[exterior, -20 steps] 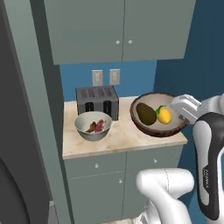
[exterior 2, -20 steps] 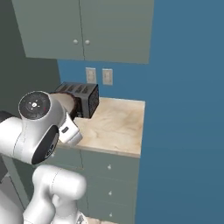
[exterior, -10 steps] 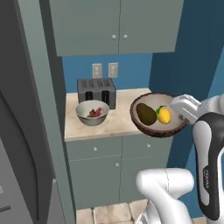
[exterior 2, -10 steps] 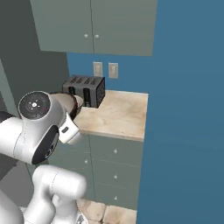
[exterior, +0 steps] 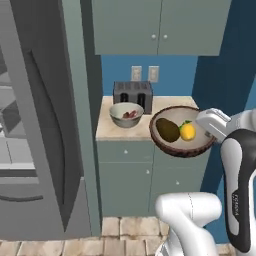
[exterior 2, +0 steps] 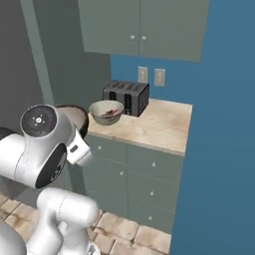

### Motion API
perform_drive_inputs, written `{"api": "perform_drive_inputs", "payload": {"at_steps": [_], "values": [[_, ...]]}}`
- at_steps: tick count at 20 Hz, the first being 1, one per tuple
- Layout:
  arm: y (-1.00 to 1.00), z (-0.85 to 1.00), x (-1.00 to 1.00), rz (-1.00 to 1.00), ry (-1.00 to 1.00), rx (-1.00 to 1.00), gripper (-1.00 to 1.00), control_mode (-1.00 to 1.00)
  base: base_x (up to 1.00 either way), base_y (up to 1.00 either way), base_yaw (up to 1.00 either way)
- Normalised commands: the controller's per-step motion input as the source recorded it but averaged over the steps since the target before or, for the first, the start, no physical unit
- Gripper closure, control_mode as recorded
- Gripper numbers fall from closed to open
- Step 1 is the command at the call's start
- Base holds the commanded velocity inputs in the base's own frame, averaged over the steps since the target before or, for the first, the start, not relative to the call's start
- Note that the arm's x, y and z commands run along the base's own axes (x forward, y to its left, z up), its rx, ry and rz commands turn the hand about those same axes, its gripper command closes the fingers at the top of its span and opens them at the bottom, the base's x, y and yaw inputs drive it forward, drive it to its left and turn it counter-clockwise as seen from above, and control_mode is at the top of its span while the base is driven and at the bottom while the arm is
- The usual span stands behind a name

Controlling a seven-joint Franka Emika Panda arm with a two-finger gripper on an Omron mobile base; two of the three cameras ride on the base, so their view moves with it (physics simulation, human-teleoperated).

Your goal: Place the bowl with the avocado and lemon on the top shelf of the fridge. Place the bowl with the chicken drumstick and steak on the second highest shelf of the fridge.

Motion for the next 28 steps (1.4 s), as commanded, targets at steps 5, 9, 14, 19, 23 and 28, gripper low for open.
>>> {"api": "perform_drive_inputs", "payload": {"at_steps": [5,9,14,19,23,28], "values": [[0.0,0.0,0.0,0.0,0.0,0.0,1.0,1.0,-0.99,-0.33,0.47],[0.0,0.0,0.0,0.0,0.0,0.0,1.0,1.0,-0.71,0.03,0.54],[0.0,0.0,0.0,0.0,0.0,0.0,1.0,1.0,-0.14,0.79,0.41],[0.0,0.0,0.0,0.0,0.0,0.0,1.0,1.0,0.23,1.0,0.14],[0.0,0.0,0.0,0.0,0.0,0.0,1.0,1.0,0.55,1.0,0.01],[0.0,0.0,0.0,0.0,0.0,0.0,1.0,1.0,0.44,1.0,-0.08]]}}
